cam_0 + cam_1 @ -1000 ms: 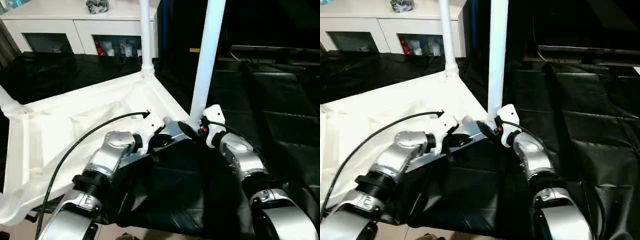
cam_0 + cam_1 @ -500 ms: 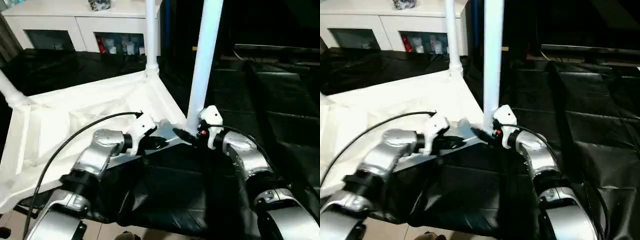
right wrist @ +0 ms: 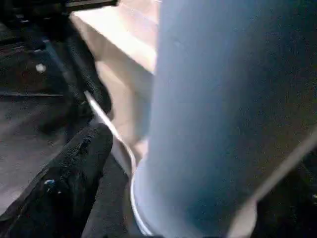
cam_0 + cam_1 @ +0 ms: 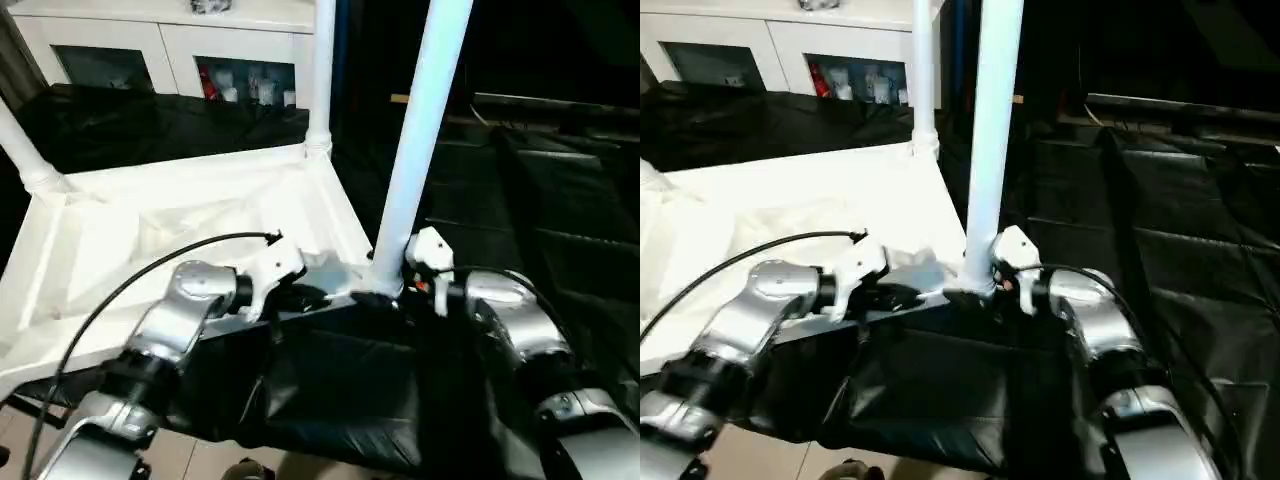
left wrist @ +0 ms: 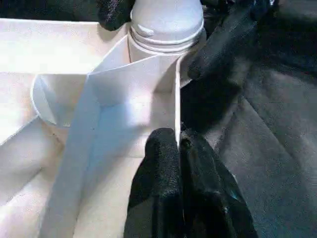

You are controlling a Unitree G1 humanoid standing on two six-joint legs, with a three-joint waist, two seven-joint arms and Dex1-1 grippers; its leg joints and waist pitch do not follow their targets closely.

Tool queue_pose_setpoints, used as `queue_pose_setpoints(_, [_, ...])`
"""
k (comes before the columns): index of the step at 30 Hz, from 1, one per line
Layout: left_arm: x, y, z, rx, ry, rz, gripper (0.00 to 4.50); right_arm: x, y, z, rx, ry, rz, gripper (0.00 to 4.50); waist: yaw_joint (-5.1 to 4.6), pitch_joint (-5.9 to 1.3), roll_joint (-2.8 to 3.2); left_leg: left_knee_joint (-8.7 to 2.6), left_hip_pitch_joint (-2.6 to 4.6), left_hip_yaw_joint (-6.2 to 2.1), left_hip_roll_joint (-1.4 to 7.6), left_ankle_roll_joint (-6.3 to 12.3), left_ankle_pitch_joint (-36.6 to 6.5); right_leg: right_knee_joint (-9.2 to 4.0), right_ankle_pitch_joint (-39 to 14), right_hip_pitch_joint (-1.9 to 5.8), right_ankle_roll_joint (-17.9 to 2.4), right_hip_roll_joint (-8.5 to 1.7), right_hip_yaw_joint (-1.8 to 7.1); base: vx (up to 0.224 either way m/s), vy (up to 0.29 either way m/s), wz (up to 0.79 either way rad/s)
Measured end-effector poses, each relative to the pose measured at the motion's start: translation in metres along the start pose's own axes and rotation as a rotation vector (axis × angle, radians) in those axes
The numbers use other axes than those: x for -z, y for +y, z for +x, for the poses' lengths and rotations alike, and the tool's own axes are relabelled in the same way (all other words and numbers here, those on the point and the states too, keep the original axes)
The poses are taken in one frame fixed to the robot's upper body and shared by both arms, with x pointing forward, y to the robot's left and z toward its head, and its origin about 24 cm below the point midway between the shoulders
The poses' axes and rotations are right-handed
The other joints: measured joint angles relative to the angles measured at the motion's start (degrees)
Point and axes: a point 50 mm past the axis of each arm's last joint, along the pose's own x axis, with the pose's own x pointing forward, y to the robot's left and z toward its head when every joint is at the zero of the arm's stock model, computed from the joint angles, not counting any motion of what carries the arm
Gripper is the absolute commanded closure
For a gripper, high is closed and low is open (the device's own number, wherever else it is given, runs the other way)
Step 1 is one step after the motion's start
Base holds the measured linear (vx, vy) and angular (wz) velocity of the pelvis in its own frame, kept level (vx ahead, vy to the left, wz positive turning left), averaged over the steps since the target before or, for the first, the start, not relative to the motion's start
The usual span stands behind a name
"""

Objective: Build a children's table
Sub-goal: Rotate leg to tighten

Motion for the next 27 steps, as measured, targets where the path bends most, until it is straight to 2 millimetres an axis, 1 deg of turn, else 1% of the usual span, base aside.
queue_pose_setpoints(2, [0.0, 0.0, -0.002, 0.009, 0.0, 0.0, 4.5, 0.0, 0.0, -0.001, -0.005, 0.002, -0.002, 0.24, 0.07, -0.01, -0.02, 0.02, 0.0, 0.01, 0.0, 0.0, 0.0, 0.01, 0.0, 0.0, 0.0, 0.0, 0.0, 0.0, 0.0, 0.0])
queue_pose_setpoints(3, [0.001, 0.0, -0.003, 0.013, 0.0, -0.001, 4.5, 0.0, 0.0, -0.001, -0.006, 0.001, -0.002, 0.39, 0.07, -0.02, -0.03, 0.03, 0.01, 0.0, 0.0, 0.0, 0.0, 0.03, 0.0, 0.0, -0.01, 0.0, 0.0, 0.0, 0.0, 0.0])
queue_pose_setpoints(5, [0.001, -0.001, -0.004, 0.019, 0.001, -0.001, 4.5, 0.0, 0.0, -0.001, -0.007, 0.001, -0.002, 0.39, 0.08, -0.02, -0.03, 0.03, 0.01, 0.0, 0.0, 0.0, 0.0, 0.04, 0.01, 0.0, -0.01, 0.0, 0.0, 0.0, 0.0, 0.0])
queue_pose_setpoints(12, [0.002, -0.002, -0.005, 0.027, 0.003, 0.001, 4.5, -0.001, 0.002, 0.004, -0.014, -0.012, 0.006, 1.05, 0.15, -0.05, -0.09, 0.04, 0.0, 0.0, 0.0, 0.0, 0.0, 0.04, 0.01, 0.0, -0.01, 0.0, 0.0, 0.0, 0.0, 0.0])
queue_pose_setpoints(13, [0.002, -0.002, -0.005, 0.027, 0.003, 0.002, 4.5, -0.001, 0.003, 0.005, -0.015, -0.016, 0.008, 1.23, 0.15, -0.06, -0.11, 0.04, 0.0, 0.0, 0.0, 0.0, 0.0, 0.04, 0.01, 0.0, -0.01, 0.0, 0.0, 0.0, 0.0, 0.0])
queue_pose_setpoints(15, [0.002, -0.003, -0.005, 0.026, 0.003, 0.002, 4.5, -0.001, 0.003, 0.006, -0.018, -0.019, 0.018, 1.32, 0.16, -0.07, -0.13, 0.04, 0.0, 0.0, 0.0, 0.0, 0.0, 0.05, 0.01, 0.0, -0.01, 0.0, 0.0, 0.0, 0.0, 0.0])
queue_pose_setpoints(16, [0.002, -0.003, -0.005, 0.025, 0.003, 0.001, 4.5, -0.001, 0.003, 0.006, -0.018, -0.019, 0.019, 1.5, 0.15, -0.08, -0.15, 0.04, 0.0, 0.0, 0.0, 0.0, 0.0, 0.05, 0.01, 0.0, -0.01, 0.0, 0.0, 0.0, 0.0, 0.0])
queue_pose_setpoints(17, [0.002, -0.003, -0.005, 0.024, 0.004, 0.001, 4.5, -0.001, 0.003, 0.006, -0.019, -0.019, 0.02, 1.5, 0.14, -0.09, -0.17, 0.05, 0.01, 0.0, 0.0, 0.0, 0.0, 0.06, 0.01, 0.0, -0.01, 0.0, 0.0, 0.0, 0.0, 0.0])
queue_pose_setpoints(19, [0.003, -0.003, -0.005, 0.021, 0.003, 0.001, 4.5, -0.001, 0.004, 0.006, -0.018, -0.019, 0.022, 1.67, 0.14, -0.1, -0.18, 0.07, 0.01, 0.0, 0.0, 0.0, 0.0, 0.09, 0.01, 0.0, -0.01, 0.0, 0.0, 0.0, 0.0, 0.0])
queue_pose_setpoints(21, [0.003, -0.003, -0.005, 0.017, 0.004, -0.001, 4.5, 0.0, 0.004, 0.007, -0.013, -0.02, 0.026, 1.75, 0.12, -0.1, -0.18, 0.09, 0.03, 0.0, 0.0, 0.0, 0.0, 0.12, 0.01, 0.0, -0.01, 0.0, 0.0, 0.0, 0.0, 0.0])
queue_pose_setpoints(24, [0.004, -0.003, -0.005, 0.012, 0.005, -0.004, 4.5, 0.001, 0.005, 0.009, 0.003, -0.022, 0.033, 1.8, 0.07, -0.11, -0.19, 0.13, 0.04, 0.0, 0.02, -0.01, 0.0, 0.2, 0.01, 0.0, -0.01, 0.0, 0.01, 0.0, 0.0, 0.0])
queue_pose_setpoints(27, [0.005, -0.003, -0.004, -0.006, 0.004, -0.013, 4.5, 0.002, 0.006, 0.012, 0.04, -0.032, 0.05, 1.81, -0.23, -0.13, -0.22, 0.24, 0.08, -0.01, 0.02, -0.13, -0.06, 0.35, 0.01, 0.0, -0.01, 0.0, 0.03, 0.0, 0.0, 0.0])
